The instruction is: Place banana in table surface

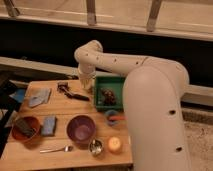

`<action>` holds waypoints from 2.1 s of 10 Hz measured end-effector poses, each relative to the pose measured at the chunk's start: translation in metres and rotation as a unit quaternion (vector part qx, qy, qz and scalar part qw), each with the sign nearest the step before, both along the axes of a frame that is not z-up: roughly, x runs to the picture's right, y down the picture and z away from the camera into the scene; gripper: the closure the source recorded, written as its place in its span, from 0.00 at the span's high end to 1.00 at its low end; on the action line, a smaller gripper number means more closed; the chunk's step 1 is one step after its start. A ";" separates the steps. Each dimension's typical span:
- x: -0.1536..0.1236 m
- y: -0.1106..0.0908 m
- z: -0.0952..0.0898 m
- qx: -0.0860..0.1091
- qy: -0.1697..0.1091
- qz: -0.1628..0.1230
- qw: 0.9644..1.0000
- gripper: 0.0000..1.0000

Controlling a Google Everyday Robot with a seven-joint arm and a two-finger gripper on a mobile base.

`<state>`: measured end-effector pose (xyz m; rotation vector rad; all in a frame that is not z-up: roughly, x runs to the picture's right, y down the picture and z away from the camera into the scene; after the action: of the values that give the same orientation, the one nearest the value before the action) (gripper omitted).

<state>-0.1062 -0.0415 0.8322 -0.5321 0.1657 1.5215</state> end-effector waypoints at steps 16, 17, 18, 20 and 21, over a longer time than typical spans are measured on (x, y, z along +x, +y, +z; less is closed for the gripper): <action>-0.126 0.102 -0.073 -0.119 -0.166 -0.042 0.978 0.58; -0.129 0.110 -0.068 -0.130 -0.164 -0.045 0.977 0.65; -0.131 0.123 -0.058 -0.144 -0.161 -0.046 0.975 0.68; -0.132 0.147 -0.036 -0.166 -0.154 -0.038 0.973 0.68; -0.133 0.159 -0.027 -0.175 -0.153 -0.031 0.972 0.68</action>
<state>-0.2397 0.1175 0.8050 -1.0263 0.2116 1.3358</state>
